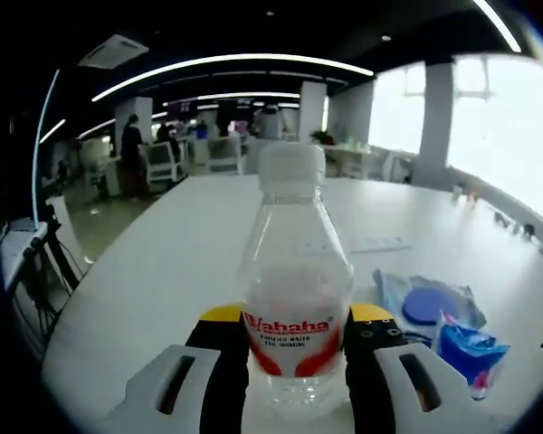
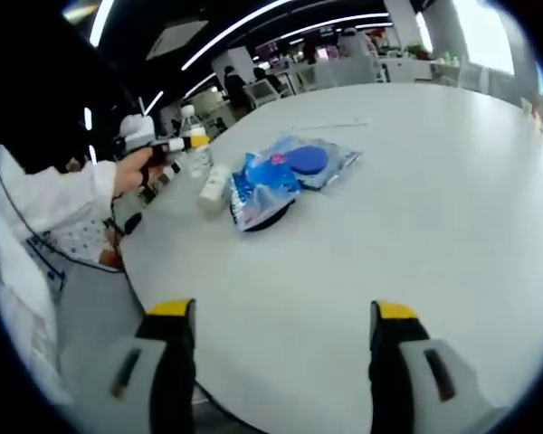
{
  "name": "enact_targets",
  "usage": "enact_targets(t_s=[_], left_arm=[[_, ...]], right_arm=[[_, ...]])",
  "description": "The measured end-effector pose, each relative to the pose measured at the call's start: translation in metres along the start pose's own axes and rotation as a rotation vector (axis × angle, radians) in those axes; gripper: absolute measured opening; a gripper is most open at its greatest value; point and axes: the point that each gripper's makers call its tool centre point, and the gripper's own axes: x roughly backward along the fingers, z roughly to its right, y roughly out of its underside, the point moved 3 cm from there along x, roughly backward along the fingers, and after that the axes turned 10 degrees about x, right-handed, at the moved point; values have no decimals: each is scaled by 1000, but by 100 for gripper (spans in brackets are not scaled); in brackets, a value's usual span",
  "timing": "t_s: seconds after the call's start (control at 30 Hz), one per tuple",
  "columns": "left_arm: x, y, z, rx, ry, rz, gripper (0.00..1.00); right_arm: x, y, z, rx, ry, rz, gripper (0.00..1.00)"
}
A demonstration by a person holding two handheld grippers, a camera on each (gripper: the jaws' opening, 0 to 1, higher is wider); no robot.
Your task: Arrange the tabletop items into an orderly group along one side of the table until the central work area is clear of visible clutter.
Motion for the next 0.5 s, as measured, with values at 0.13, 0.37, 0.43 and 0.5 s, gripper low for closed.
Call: enact_targets(t_s=[0.13,0.37,0.43,0.5], left_arm=[[-6,-2,0,3,-4,0,37],[-20,-3,-6,21,-20,7,37],[-23,-4,-7,24,-27,11,37],[-26,-4,-6,19,-29,15,37]], right_arm=[[0,2,2,-6,5,-4,78],[-1,4,1,-9,1,-14,78],[-1,5,2,-13,1,-17,78],[-1,6,2,-12,1,-22,78]])
